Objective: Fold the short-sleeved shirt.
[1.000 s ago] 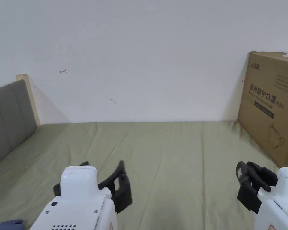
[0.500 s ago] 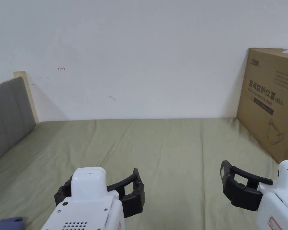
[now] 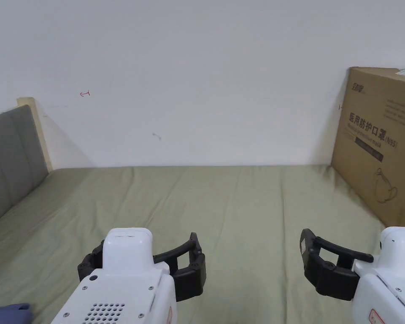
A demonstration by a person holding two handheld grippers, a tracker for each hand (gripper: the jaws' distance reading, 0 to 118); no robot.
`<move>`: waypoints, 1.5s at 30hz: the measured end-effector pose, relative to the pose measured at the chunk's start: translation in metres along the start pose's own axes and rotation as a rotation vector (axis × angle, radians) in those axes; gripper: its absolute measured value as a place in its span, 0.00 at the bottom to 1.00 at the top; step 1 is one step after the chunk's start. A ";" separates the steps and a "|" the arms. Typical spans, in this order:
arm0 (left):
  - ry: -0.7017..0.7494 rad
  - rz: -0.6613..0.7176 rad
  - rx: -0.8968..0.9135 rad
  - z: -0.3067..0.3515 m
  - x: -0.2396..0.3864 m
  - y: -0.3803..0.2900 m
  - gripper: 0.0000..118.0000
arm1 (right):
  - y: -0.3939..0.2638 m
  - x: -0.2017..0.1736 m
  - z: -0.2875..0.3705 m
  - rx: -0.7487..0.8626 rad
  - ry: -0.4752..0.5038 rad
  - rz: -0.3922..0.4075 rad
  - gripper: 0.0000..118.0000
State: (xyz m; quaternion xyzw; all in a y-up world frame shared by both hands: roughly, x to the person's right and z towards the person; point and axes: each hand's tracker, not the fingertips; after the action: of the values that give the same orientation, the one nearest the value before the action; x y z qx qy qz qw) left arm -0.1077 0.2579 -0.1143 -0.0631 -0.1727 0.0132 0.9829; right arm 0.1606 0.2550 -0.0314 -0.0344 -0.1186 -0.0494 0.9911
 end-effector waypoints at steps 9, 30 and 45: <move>-0.023 0.008 0.002 0.003 0.001 -0.001 0.91 | -0.004 -0.002 -0.001 -0.025 -0.003 -0.002 0.97; 0.041 0.030 -0.024 -0.001 0.000 -0.001 0.90 | -0.006 -0.007 -0.002 -0.051 -0.022 0.034 0.97; 0.016 0.061 -0.072 -0.007 0.005 0.000 0.90 | -0.004 -0.015 -0.002 -0.044 -0.008 0.076 0.97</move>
State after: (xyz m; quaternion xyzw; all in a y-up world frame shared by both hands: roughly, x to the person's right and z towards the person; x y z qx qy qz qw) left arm -0.1008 0.2572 -0.1192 -0.1038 -0.1630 0.0365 0.9805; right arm 0.1461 0.2521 -0.0364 -0.0610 -0.1202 -0.0144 0.9908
